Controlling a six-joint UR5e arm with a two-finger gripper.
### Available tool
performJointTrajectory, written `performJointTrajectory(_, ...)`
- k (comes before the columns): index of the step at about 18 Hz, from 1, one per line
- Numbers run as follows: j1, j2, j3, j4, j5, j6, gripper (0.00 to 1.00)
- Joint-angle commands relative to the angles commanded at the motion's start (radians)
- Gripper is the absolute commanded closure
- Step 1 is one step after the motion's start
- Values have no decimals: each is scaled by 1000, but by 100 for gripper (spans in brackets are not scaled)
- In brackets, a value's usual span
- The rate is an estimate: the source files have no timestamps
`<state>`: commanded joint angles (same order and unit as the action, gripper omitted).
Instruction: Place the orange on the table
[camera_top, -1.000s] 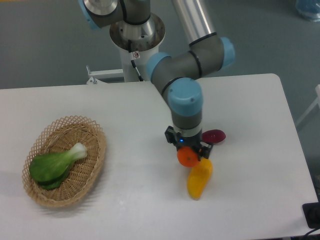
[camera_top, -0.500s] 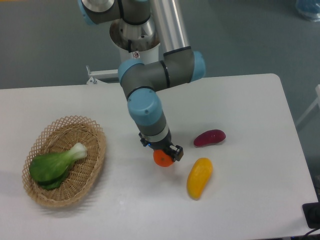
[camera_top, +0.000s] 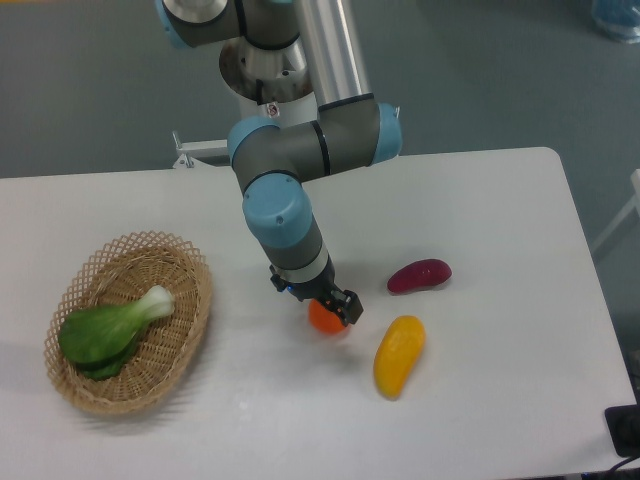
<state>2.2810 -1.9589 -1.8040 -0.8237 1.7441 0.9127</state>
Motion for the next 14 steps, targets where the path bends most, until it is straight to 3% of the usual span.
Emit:
performJointTrajectory(5,103,58,2,2,-205,6,0)
performJointTrajectory(8,146,61,23,0,-204,12,0)
performJointTrajectory(12,186,38,110,-18,-195,12,0)
performJointTrajectory(14,201,28,129,-52,-178,21,0)
